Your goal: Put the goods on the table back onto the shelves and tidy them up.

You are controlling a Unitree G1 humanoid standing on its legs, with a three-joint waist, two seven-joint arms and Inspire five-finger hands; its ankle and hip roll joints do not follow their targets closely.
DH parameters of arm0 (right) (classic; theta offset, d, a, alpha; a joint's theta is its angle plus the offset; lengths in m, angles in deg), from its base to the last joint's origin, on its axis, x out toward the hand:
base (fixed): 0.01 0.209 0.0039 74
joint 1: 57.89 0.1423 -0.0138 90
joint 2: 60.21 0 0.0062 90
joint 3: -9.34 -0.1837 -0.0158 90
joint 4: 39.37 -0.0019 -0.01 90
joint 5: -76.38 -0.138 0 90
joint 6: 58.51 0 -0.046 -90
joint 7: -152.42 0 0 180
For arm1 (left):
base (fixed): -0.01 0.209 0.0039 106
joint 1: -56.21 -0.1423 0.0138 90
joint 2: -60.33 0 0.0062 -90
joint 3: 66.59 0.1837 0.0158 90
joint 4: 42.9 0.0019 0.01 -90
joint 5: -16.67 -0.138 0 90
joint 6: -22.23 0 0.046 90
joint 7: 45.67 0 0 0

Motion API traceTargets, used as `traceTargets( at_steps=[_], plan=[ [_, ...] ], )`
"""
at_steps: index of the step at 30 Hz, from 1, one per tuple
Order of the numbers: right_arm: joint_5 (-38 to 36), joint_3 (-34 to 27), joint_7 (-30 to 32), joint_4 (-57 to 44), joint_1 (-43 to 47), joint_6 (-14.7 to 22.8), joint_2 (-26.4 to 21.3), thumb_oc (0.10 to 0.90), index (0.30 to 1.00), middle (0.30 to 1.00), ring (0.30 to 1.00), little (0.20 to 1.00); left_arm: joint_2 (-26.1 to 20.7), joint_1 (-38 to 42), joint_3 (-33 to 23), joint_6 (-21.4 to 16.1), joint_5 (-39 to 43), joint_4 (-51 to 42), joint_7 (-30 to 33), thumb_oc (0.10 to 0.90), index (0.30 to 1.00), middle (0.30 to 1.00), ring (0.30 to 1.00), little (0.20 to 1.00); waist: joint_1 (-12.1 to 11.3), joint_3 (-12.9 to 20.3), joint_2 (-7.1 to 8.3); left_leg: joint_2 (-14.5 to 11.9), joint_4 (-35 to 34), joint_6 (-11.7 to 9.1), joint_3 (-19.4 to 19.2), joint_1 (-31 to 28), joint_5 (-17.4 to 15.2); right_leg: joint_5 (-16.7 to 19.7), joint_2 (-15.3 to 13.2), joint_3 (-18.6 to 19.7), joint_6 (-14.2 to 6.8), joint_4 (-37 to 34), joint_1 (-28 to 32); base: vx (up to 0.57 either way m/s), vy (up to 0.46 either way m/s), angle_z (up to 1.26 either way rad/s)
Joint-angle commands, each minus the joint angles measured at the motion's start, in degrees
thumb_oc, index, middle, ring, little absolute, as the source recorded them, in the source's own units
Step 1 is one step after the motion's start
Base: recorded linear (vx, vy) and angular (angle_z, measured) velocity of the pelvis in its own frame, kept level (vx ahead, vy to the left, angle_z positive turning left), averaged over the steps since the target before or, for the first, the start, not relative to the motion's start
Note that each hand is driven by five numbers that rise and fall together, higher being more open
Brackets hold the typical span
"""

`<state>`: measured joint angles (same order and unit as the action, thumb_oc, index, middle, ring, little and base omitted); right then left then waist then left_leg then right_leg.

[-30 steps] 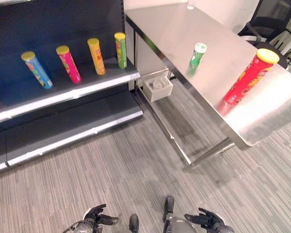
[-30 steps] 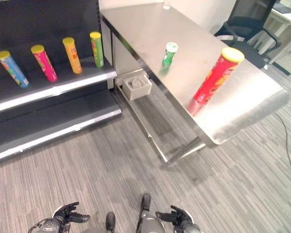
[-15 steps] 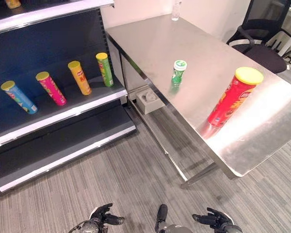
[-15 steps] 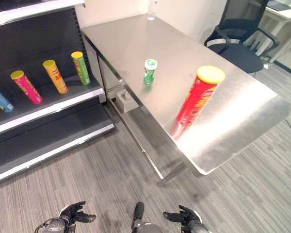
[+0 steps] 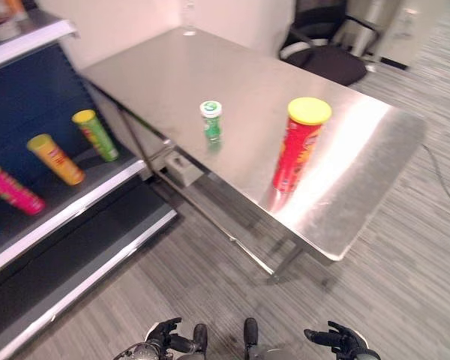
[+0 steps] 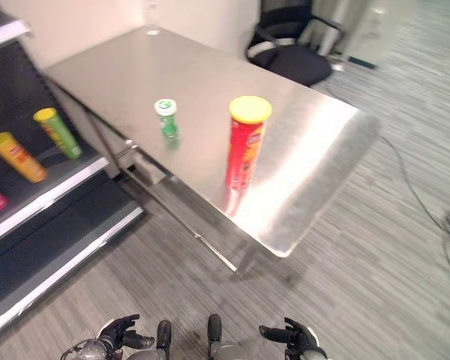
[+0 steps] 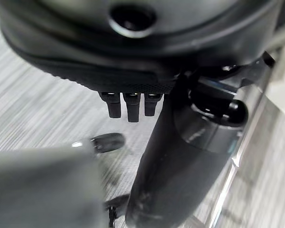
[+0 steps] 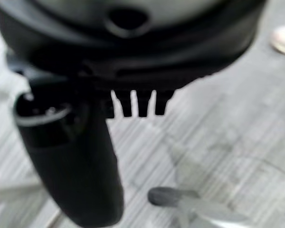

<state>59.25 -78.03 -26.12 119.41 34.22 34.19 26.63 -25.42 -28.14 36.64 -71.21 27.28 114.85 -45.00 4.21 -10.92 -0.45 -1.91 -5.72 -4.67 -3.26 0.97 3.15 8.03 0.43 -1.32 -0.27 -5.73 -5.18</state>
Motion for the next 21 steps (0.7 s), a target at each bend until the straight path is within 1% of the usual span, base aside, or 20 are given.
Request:
traceTargets(
  at_steps=[1, 2, 3, 4, 5, 6, 7, 8, 10, 11, 13, 14, 16, 17, 18, 19, 21],
  plan=[
    [-2.60, 0.09, 0.86, 0.28, -0.40, 0.53, -0.57, 0.800, 0.900, 0.900, 0.900, 0.900, -3.79, 1.84, -0.66, -1.32, -0.87, 0.84, -0.28, 0.800, 0.900, 0.900, 0.900, 0.900, 0.22, 0.98, 1.68, -0.76, 2.56, -0.16, -3.93, -0.96, -4.82, -5.43, -4.15, 1.33, -11.47, 2.11, 1.76, -0.02, 0.175, -1.44],
    [-3.62, -0.62, 1.06, 0.28, -0.24, 0.84, -0.63, 0.800, 0.900, 0.900, 0.900, 0.900, -4.56, 1.89, -1.14, -1.09, -0.40, 0.83, -0.57, 0.800, 0.900, 0.900, 0.900, 0.900, 0.68, 0.85, 2.29, -0.88, 2.25, 0.21, -5.85, -1.47, -5.22, -4.75, -4.17, 3.02, -12.16, 2.18, 0.58, -0.04, 0.226, -1.47],
    [-4.43, -1.16, 1.22, 0.38, 0.04, 0.81, -0.68, 0.800, 0.900, 0.900, 0.900, 0.900, -5.16, 2.01, -1.56, -0.98, -0.07, 0.83, -0.56, 0.800, 0.900, 0.900, 0.900, 0.900, 1.32, 0.72, 2.82, -0.81, 2.14, 0.43, -7.14, -1.61, -5.34, -4.05, -4.18, 3.68, -12.75, 2.07, -0.20, -0.07, 0.258, -1.32],
    [-6.05, -2.29, 1.48, -0.44, 0.96, 1.12, -1.09, 0.800, 0.900, 0.900, 0.900, 0.900, -6.21, 2.03, -2.80, -0.87, 0.23, 1.08, -0.38, 0.800, 0.900, 0.900, 0.900, 0.900, 1.99, 0.69, 4.09, -0.95, 2.10, 0.82, -10.30, -2.28, -6.07, -3.20, -4.38, 4.47, -13.87, 2.04, -1.48, -0.07, 0.191, -0.66],
    [-6.92, -2.90, 1.62, -1.14, 1.52, 1.43, -1.43, 0.800, 0.900, 0.900, 0.900, 0.900, -6.72, 2.11, -3.22, -0.86, 0.01, 1.52, -0.29, 0.800, 0.900, 0.900, 0.900, 0.900, 2.28, 0.78, 4.78, -1.17, 2.11, 0.91, -11.74, -2.59, -6.29, -2.93, -4.54, 4.37, -14.37, 2.20, -2.03, -0.05, 0.139, -0.93],
    [-6.92, -2.90, 1.63, -1.14, 1.53, 1.43, -1.42, 0.800, 0.900, 0.900, 0.900, 0.900, -6.73, 2.13, -3.23, -0.87, 0.01, 1.54, -0.29, 0.800, 0.900, 0.900, 0.900, 0.900, 2.19, 0.75, 4.80, -1.18, 2.11, 0.90, -11.84, -2.63, -6.31, -2.94, -4.51, 4.46, -14.37, 2.24, -2.04, -0.07, 0.052, -1.31],
    [-7.99, -4.14, 2.39, -3.80, 2.23, 2.02, -2.58, 0.800, 0.900, 0.900, 0.900, 0.900, -7.61, 2.12, -3.63, -0.71, -0.71, 1.85, 0.00, 0.800, 0.900, 0.900, 0.900, 0.900, 3.17, 0.19, 6.27, -2.11, 2.52, 1.15, -14.98, -3.42, -6.97, -2.44, -4.77, 3.59, -14.73, 3.86, -3.93, -0.08, 0.034, -1.07],
    [-8.09, -4.79, 2.84, -5.57, 2.31, 2.30, -3.48, 0.800, 0.900, 0.900, 0.900, 0.900, -8.15, 1.94, -3.97, -0.43, -1.58, 1.97, 0.12, 0.800, 0.900, 0.900, 0.900, 0.900, 3.58, -0.17, 6.70, -2.82, 2.51, 1.18, -16.70, -4.11, -7.08, -2.53, -5.06, 1.88, -14.73, 4.81, -4.42, -0.09, 0.035, -0.49],
    [-7.86, -6.85, 4.02, -10.18, 1.75, 3.09, -5.39, 0.800, 0.900, 0.900, 0.900, 0.900, -8.71, 1.43, -4.85, -0.45, -2.83, 2.06, 0.67, 0.800, 0.900, 0.900, 0.900, 0.900, 4.23, -0.16, 7.28, -3.58, 1.80, 0.99, -19.11, -5.08, -6.68, -2.52, -5.92, -0.30, -14.73, 5.71, -4.68, -0.05, 0.015, -0.68],
    [-7.69, -8.35, 4.58, -11.70, 1.07, 3.58, -6.62, 0.800, 0.900, 0.900, 0.900, 0.900, -8.47, 1.11, -5.18, -0.52, -3.37, 2.32, 0.76, 0.800, 0.900, 0.900, 0.900, 0.900, 4.62, -0.14, 7.28, -3.81, 1.65, 1.00, -19.56, -5.65, -6.83, -2.76, -6.23, -0.91, -14.73, 5.98, -4.20, -0.04, 0.014, -0.96],
    [-7.91, -12.52, 6.33, -15.22, -0.41, 4.84, -9.02, 0.800, 0.900, 0.900, 0.900, 0.900, -7.84, 0.92, -5.58, -0.36, -4.06, 3.02, 1.13, 0.800, 0.900, 0.900, 0.900, 0.900, 5.39, 0.10, 7.15, -4.17, 1.74, 0.93, -19.29, -5.51, -7.21, -2.87, -6.51, -0.41, -14.73, 6.37, -3.83, -0.02, 0.010, -0.34],
    [-8.16, -14.21, 7.22, -16.31, -0.83, 5.31, -9.70, 0.800, 0.900, 0.900, 0.900, 0.900, -7.65, 0.85, -5.73, -0.36, -4.10, 3.22, 1.06, 0.800, 0.900, 0.900, 0.900, 0.900, 5.59, 0.40, 7.09, -4.03, 1.67, 0.97, -19.16, -5.53, -7.38, -2.78, -6.72, -0.27, -14.73, 5.97, -3.56, 0.01, 0.019, -0.20],
    [-8.71, -18.60, 9.65, -19.00, -1.22, 6.65, -12.88, 0.800, 0.900, 0.900, 0.900, 0.900, -7.70, 0.41, -6.58, -0.49, -4.31, 3.55, 1.26, 0.800, 0.900, 0.900, 0.900, 0.900, 5.86, 1.73, 6.99, -3.44, 1.50, 0.90, -19.23, -5.74, -7.68, -2.28, -7.15, -0.66, -14.73, 4.10, -2.55, 0.06, 0.024, 0.08],
    [-8.66, -19.91, 10.50, -20.97, -1.25, 7.15, -13.86, 0.800, 0.900, 0.900, 0.900, 0.900, -7.54, 0.33, -6.75, -0.45, -4.26, 3.69, 1.37, 0.800, 0.900, 0.900, 0.900, 0.900, 5.85, 2.16, 6.98, -3.23, 1.44, 0.82, -19.30, -5.93, -7.73, -2.05, -7.27, -0.88, -14.73, 3.54, -2.13, 0.05, 0.007, 0.12],
    [-8.64, -19.94, 10.52, -21.03, -1.26, 7.11, -13.82, 0.800, 0.900, 0.900, 0.900, 0.900, -7.56, 0.36, -6.74, -0.45, -4.27, 3.69, 1.38, 0.800, 0.900, 0.900, 0.900, 0.900, 5.80, 2.26, 7.09, -3.13, 1.41, 0.83, -19.37, -5.74, -7.52, -1.88, -7.35, -0.79, -14.73, 3.48, -2.33, 0.06, -0.017, 0.02],
    [-7.68, -23.00, 12.73, -24.99, -0.91, 7.76, -16.79, 0.800, 0.900, 0.900, 0.900, 0.900, -6.70, 0.25, -7.26, -0.18, -4.14, 4.06, 1.84, 0.800, 0.900, 0.900, 0.900, 0.900, 5.74, 2.64, 6.86, -3.07, 1.25, 0.57, -18.89, -6.29, -7.83, -1.69, -7.39, -1.36, -14.73, 2.44, -1.25, 0.05, -0.030, -0.05],
    [-5.82, -25.32, 14.42, -29.78, -0.96, 8.15, -19.16, 0.800, 0.900, 0.900, 0.900, 0.900, -5.92, 0.38, -7.50, -0.09, -4.22, 4.29, 2.30, 0.800, 0.900, 0.900, 0.900, 0.900, 5.43, 3.02, 6.72, -2.84, 0.95, 0.51, -18.42, -6.50, -7.70, -1.55, -7.71, -1.85, -14.73, 1.95, -0.95, 0.06, -0.030, 0.04]
  ],
)
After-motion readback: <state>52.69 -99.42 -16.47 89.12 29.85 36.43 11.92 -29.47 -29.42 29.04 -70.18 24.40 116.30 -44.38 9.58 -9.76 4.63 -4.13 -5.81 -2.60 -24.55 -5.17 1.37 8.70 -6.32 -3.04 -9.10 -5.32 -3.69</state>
